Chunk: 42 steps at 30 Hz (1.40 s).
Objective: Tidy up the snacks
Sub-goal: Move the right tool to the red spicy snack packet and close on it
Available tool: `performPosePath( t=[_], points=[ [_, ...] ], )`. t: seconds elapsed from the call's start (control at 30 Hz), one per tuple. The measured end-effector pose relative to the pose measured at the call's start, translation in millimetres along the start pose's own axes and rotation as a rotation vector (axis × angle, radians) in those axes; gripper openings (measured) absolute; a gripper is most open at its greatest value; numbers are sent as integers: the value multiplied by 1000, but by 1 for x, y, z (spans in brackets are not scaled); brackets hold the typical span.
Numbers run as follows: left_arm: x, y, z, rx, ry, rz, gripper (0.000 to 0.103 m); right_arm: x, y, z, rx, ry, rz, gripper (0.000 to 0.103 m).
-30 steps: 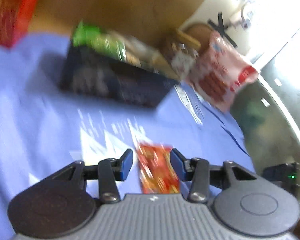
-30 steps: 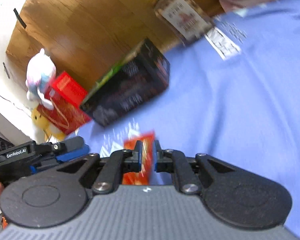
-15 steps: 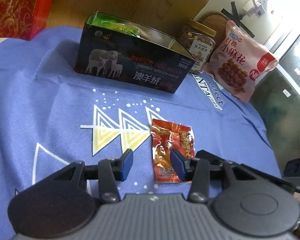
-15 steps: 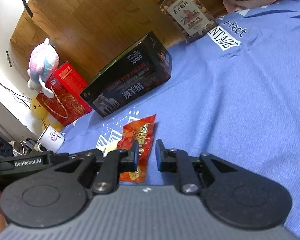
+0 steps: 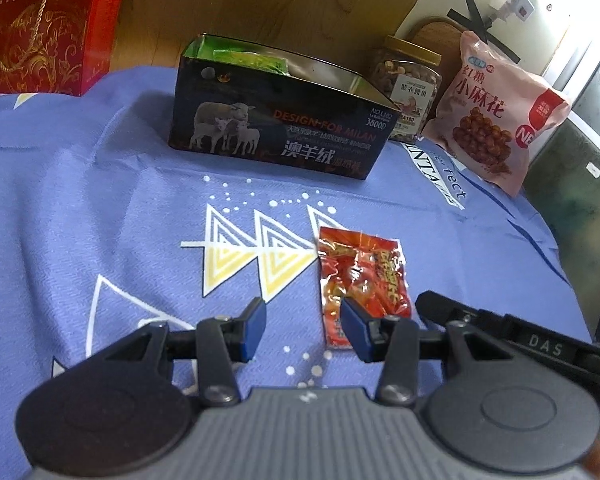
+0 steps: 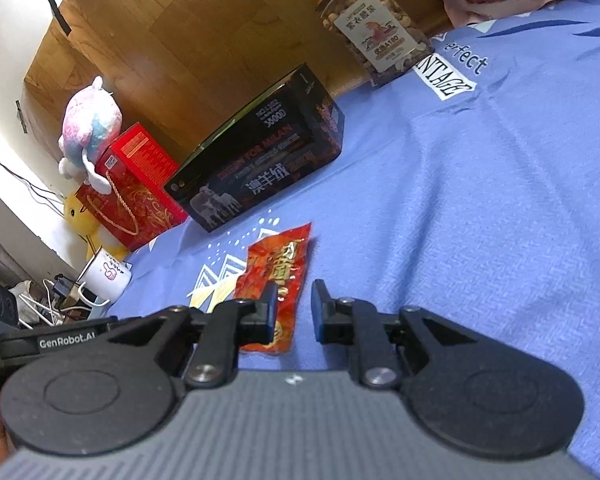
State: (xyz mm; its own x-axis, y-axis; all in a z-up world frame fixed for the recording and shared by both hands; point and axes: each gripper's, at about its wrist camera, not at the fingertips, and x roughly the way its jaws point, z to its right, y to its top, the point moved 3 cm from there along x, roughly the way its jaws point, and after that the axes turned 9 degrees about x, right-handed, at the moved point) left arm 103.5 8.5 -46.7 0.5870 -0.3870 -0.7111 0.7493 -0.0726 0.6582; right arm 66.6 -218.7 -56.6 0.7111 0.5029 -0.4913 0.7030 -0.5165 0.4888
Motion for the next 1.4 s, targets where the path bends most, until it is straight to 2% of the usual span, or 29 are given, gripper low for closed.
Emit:
performPosePath(
  t=[0.4, 0.6, 0.7, 0.83, 0.87, 0.9, 0.97, 1.03, 1.07, 1.1, 1.13, 1.17, 1.27, 1.33, 1.4],
  points=[
    [4, 2, 2, 12, -6, -9, 42, 1, 1, 2, 22, 23, -10, 22],
    [4, -2, -7, -69, -165, -27, 42, 6, 1, -1, 19, 32, -25, 23],
    [7, -4, -7, -88, -201, -29, 42, 9, 0, -2, 16, 40, -28, 23],
    [13, -5, -1, -97, -247, -36, 36, 11, 0, -3, 14, 47, -32, 24],
    [13, -6, 1, -90, -244, -33, 30, 11, -1, -4, 5, 46, -34, 24],
    [15, -7, 2, -81, -248, -37, 18, 10, -2, -5, -2, 45, -36, 24],
    [18, -11, 3, -88, -266, -48, 15, 7, -5, -6, -6, 42, -37, 22],
    [16, -14, 6, -82, -266, -41, 13, 5, -9, -5, 16, 52, -46, 17],
    [15, -15, 7, -76, -275, -35, 6, 3, -10, -4, 27, 58, -47, 16],
    [14, -15, 9, -79, -319, -36, 2, 3, -11, -4, 36, 70, -54, 8],
    [14, -14, 11, -94, -356, -46, 2, 4, -11, -5, 64, 109, -71, 3],
    [13, -12, 14, -96, -362, -45, 2, 6, -12, -8, 83, 130, -83, 3],
    [6, 4, 21, -38, -328, 5, 2, 6, -2, -29, 14, 122, -23, 3],
    [-2, 16, 17, -40, -332, 33, 4, 5, 8, -35, 12, 136, 4, 3],
    [-9, 23, 7, -51, -303, 71, 7, 2, 18, -36, 14, 138, 30, 2]
  ],
)
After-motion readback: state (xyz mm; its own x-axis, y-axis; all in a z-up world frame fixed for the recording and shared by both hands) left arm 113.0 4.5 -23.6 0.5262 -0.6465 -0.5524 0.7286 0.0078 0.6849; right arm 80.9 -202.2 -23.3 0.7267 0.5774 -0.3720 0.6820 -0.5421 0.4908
